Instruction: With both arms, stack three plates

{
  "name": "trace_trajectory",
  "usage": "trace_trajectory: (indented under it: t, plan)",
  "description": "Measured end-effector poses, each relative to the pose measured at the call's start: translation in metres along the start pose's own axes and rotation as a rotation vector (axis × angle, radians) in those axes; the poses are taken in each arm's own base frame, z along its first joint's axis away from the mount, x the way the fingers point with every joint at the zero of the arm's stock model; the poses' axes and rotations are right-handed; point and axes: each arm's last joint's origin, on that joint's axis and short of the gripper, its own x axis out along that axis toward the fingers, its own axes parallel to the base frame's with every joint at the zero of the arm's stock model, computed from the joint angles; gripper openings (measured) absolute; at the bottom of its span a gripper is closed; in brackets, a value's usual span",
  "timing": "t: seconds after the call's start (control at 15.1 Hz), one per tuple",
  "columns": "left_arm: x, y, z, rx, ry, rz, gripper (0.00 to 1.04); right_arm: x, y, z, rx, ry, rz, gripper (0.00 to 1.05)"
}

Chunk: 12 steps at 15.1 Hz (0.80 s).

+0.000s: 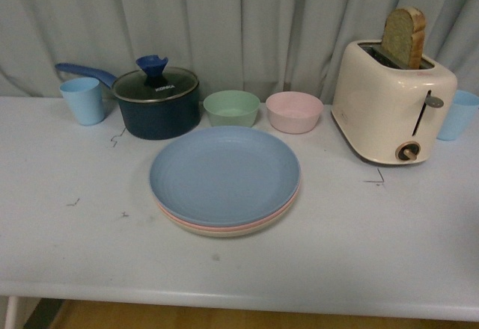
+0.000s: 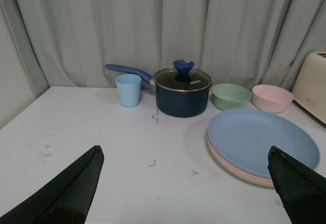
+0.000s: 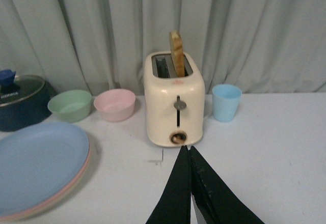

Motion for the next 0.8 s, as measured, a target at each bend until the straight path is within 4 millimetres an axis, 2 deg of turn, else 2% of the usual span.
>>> trace_trajectory:
  t: [0.07, 0.13, 0.27, 0.8]
  plan:
    - [0.000, 0.000, 0.000, 0.000, 0.000, 0.000, 0.98, -0.043, -0.018, -0.028, 0.006, -0.054, 0.003, 0.02]
    - [0.000, 0.000, 0.000, 0.000, 0.000, 0.000, 0.98, -0.050, -0.019, -0.033, 0.006, -0.054, 0.002, 0.02]
    - [0.000, 0.000, 0.000, 0.000, 0.000, 0.000, 0.98, -0.054, -0.019, -0.040, 0.006, -0.062, 0.003, 0.02]
    - [0.000, 0.000, 0.000, 0.000, 0.000, 0.000, 0.98, -0.059, -0.019, -0.039, 0.006, -0.071, 0.002, 0.02]
